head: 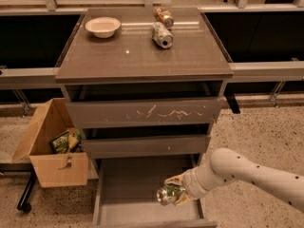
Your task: Pick green can from bottom drawer and place on counter
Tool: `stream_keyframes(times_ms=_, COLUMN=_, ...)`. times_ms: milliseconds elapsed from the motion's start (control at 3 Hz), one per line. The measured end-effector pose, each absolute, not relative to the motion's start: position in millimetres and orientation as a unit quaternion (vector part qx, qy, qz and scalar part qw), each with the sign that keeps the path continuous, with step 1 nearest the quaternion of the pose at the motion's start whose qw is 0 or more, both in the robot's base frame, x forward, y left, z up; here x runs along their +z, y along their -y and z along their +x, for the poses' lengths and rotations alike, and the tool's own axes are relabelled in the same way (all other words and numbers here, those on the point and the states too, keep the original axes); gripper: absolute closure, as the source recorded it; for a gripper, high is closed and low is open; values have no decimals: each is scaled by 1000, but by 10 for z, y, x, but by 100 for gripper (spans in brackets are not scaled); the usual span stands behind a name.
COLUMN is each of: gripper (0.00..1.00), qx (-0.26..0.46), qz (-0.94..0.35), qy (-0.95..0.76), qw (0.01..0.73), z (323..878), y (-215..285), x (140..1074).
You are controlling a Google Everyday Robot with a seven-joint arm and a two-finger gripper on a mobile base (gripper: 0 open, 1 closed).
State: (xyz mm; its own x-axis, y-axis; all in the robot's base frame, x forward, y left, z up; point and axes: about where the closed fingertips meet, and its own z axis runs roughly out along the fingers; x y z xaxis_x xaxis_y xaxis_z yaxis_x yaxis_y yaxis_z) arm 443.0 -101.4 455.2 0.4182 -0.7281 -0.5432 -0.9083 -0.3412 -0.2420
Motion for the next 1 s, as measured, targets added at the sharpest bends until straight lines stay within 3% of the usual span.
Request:
stream_keyframes(times_ms=667, gripper=100, qx=102, qz=-858, qy=-414, qw=285, z=4219, y=710, x=5792)
stream_keyframes(times_ms=1000, gripper=100, qx=102, qz=-858, qy=-414, qw=285, z=4220, y=710, x=5792)
